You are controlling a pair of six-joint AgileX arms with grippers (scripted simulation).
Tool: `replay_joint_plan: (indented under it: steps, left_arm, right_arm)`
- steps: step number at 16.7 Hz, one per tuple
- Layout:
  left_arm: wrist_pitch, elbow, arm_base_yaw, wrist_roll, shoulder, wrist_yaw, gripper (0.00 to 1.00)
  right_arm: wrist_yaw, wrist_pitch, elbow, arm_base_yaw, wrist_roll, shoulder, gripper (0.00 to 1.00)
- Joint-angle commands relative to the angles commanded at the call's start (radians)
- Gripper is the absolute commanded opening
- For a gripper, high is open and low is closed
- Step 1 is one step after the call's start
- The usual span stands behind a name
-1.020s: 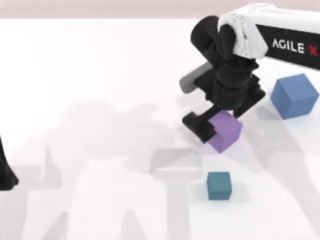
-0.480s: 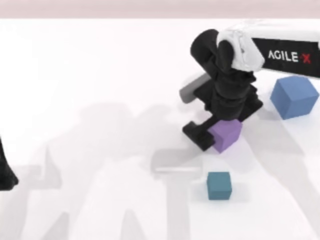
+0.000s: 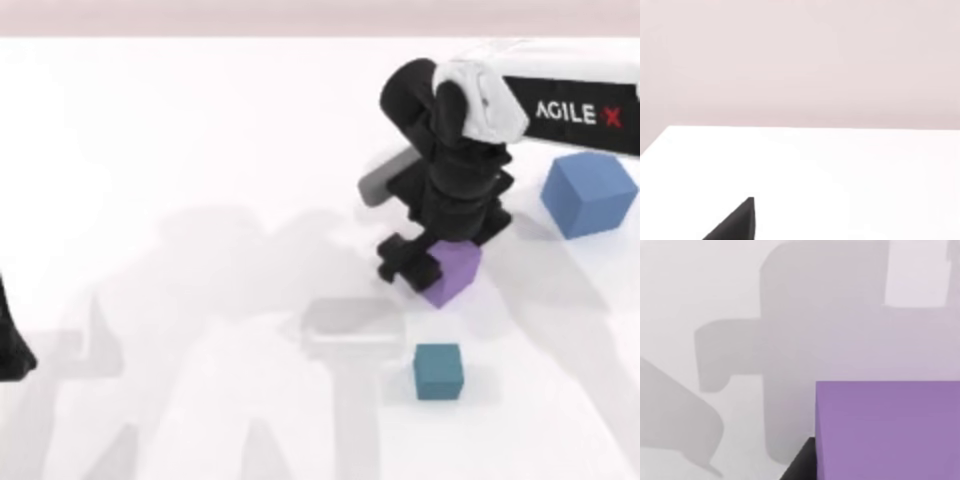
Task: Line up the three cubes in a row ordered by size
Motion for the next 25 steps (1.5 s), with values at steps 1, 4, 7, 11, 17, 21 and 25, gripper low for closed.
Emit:
replay_joint_plan:
  steps: [1, 4, 7, 11, 17, 21, 25]
  left_arm:
    - [0.000, 0.000, 0.000, 0.000, 0.000, 0.000, 1.00]
    - [0.000, 0.000, 0.000, 0.000, 0.000, 0.000, 1.00]
    - [0.000, 0.000, 0.000, 0.000, 0.000, 0.000, 1.00]
    - [0.000, 0.000, 0.000, 0.000, 0.000, 0.000, 1.00]
    - [0.000, 0.000, 0.000, 0.000, 0.000, 0.000, 1.00]
    - [0.000, 0.000, 0.000, 0.000, 0.000, 0.000, 1.00]
    - [0.000, 0.000, 0.000, 0.000, 0.000, 0.000, 1.00]
  right_arm:
    - [0.000, 0.000, 0.000, 0.000, 0.000, 0.000, 0.17]
    - [0.000, 0.000, 0.000, 0.000, 0.000, 0.000, 0.00]
    - [0.000, 0.000, 0.000, 0.000, 0.000, 0.000, 0.00]
    - [0.000, 0.000, 0.000, 0.000, 0.000, 0.000, 0.00]
    - [-0.004, -0.122, 0.090, 0.002, 0.003, -0.048, 0.00]
    - [-0.004, -0.241, 0.173, 0.006, 0.001, -0.084, 0.00]
    - [-0.005, -0.244, 0.175, 0.001, 0.003, -0.084, 0.00]
